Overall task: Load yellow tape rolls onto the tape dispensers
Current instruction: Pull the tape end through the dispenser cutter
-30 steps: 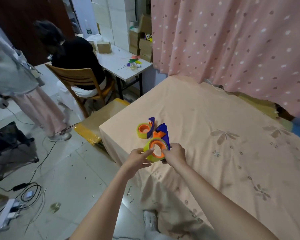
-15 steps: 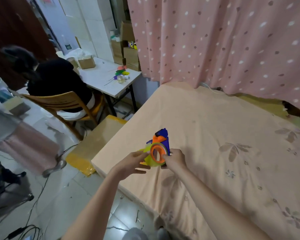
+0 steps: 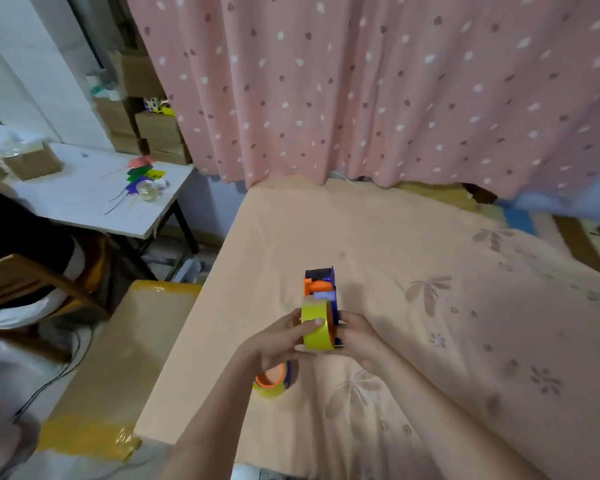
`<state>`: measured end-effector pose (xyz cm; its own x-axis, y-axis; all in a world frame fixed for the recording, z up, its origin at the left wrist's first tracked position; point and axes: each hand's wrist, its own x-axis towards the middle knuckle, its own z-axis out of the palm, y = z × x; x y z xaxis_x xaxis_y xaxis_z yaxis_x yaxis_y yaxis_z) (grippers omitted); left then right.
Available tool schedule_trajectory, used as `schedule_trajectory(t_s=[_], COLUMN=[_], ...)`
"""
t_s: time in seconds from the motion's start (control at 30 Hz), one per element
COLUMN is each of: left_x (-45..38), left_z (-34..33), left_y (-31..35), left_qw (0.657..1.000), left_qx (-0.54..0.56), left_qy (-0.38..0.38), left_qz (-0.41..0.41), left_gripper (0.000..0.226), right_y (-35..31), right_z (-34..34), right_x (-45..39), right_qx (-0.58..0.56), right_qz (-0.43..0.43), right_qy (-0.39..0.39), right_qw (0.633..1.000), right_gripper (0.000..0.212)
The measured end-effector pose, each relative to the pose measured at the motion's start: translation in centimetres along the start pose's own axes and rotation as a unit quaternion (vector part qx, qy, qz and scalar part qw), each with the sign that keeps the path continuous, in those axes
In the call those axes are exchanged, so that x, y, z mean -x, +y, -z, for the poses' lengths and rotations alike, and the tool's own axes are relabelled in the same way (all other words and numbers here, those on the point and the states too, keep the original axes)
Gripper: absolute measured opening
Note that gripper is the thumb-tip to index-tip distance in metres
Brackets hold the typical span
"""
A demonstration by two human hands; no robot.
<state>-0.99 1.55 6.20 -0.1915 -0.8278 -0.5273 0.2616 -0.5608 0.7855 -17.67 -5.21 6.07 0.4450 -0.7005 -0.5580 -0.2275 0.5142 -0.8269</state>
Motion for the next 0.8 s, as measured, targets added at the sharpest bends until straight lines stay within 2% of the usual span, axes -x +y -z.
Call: schedule_trajectory(t_s=[0.2, 0.27, 0.33, 0.4, 0.47, 0.53, 0.6, 0.67, 0.8], left_x=[-2.9, -3.9, -4.7, -5.6, -6.3, -7.1, -7.7, -8.2, -8.3], left_z=[-0.3, -0.5, -0.8, -0.9, -0.8, -0.9, -1.1, -1.3, -1.6], left_y=[1.8, 2.1, 2.2, 2.2, 2.4, 2.8, 3.0, 3.1, 3.2], left_qw=[1.0, 1.0, 0.999, 0.998, 0.998, 0.997, 0.996, 0.995, 0.991], left_qx=[-0.016, -0.03, -0.039, -0.044, -0.051, -0.058, -0.069, -0.083, -0.116], left_qy=[-0.019, -0.006, 0.014, 0.032, 0.043, 0.044, 0.046, 0.05, 0.054], left_qz=[0.008, 0.001, -0.003, -0.009, -0.019, -0.027, -0.031, -0.036, -0.046], left_gripper=[0.068, 0.074, 0.08, 0.083, 0.088, 0.09, 0.089, 0.089, 0.09], right_y=[-0.5, -0.9, -1.6, -2.7, -4.1, -5.5, -6.4, -7.0, -8.1], right_z=[0.5, 1.0, 2.1, 3.4, 4.3, 4.5, 4.2, 4.2, 4.8], right_x=[-0.2, -0.5, -1.0, -1.2, -1.0, -0.9, -1.0, -1.3, -1.4], right_qx=[-0.045, 0.046, 0.178, 0.258, 0.265, 0.268, 0.313, 0.356, 0.371], right_qz=[0.011, 0.001, -0.004, 0.055, 0.138, 0.17, 0.156, 0.143, 0.12], right_qy=[0.004, 0.032, 0.08, 0.171, 0.212, 0.168, 0.11, 0.094, 0.069], right_qw=[0.999, 0.998, 0.981, 0.949, 0.93, 0.933, 0.93, 0.919, 0.918], right_gripper=[0.029, 0.03, 0.031, 0.026, 0.015, 0.009, 0.02, 0.033, 0.03])
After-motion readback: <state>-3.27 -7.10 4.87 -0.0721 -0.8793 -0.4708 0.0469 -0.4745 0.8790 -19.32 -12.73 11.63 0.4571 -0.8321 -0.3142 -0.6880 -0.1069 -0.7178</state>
